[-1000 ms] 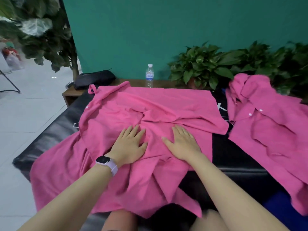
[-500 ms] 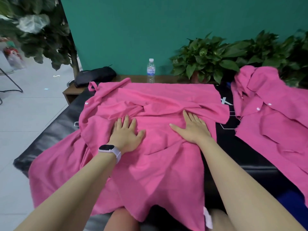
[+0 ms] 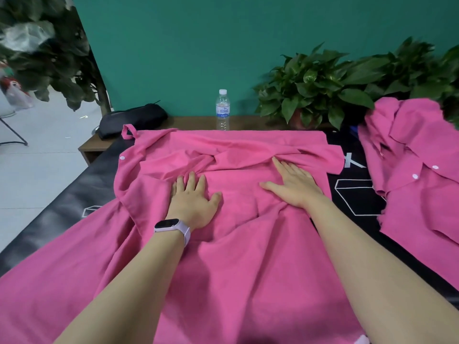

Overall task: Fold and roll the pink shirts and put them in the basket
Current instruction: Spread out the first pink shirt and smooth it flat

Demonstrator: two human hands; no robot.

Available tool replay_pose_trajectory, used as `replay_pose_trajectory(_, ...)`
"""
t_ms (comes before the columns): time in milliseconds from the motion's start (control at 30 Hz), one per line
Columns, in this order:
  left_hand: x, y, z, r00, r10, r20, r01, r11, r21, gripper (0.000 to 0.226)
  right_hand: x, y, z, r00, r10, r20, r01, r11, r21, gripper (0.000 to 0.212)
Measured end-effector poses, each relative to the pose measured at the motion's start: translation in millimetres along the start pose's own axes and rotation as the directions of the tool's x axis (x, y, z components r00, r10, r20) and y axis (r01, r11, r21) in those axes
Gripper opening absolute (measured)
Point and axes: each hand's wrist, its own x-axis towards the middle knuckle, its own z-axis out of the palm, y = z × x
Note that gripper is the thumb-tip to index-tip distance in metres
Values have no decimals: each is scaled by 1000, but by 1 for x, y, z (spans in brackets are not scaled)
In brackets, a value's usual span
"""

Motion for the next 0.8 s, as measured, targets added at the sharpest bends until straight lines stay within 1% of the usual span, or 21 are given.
replay_pose_trajectory(133, 20, 4, 3, 1000, 6, -18, -5, 1000, 20, 76, 30, 9, -3, 1000, -16, 7, 16, 1000, -3, 92)
replay_pose_trajectory(333, 58, 9, 4, 1000, -5, 2, 5, 1000, 25, 77, 73, 23, -6, 999, -33, -14, 33, 999, -29, 90)
replay_pose_trajectory(467, 82, 10, 4, 1000, -14, 9, 14, 1000, 10, 77, 99, 31, -9, 997, -72, -22, 71, 997, -38, 87)
replay_pose_trajectory(567, 97, 10, 5, 1000, -13, -12, 12, 1000, -22, 78, 114, 36, -10, 994, -95, -48, 94, 995, -10, 85)
replay_pose_trajectory(667, 106, 9, 7, 998, -8, -62, 5, 998, -57, 78, 118, 34, -9, 986, -115, -124, 117, 993, 9, 81)
replay_pose_trajectory(700, 107, 8, 7, 996, -8, -90, 1, 997, -75, 77, 115, 33, -9, 978, -115, -173, 114, 993, -15, 78)
replay_pose_trajectory(767, 105, 9, 5, 991, -4, -137, -13, 992, -122, 75, 106, 25, -11, 946, -114, -303, 68, 985, -157, 69)
replay_pose_trajectory(800, 102, 11, 2, 988, 8, -157, -32, 988, -150, 72, 100, 19, -12, 934, -114, -340, 30, 970, -243, 64)
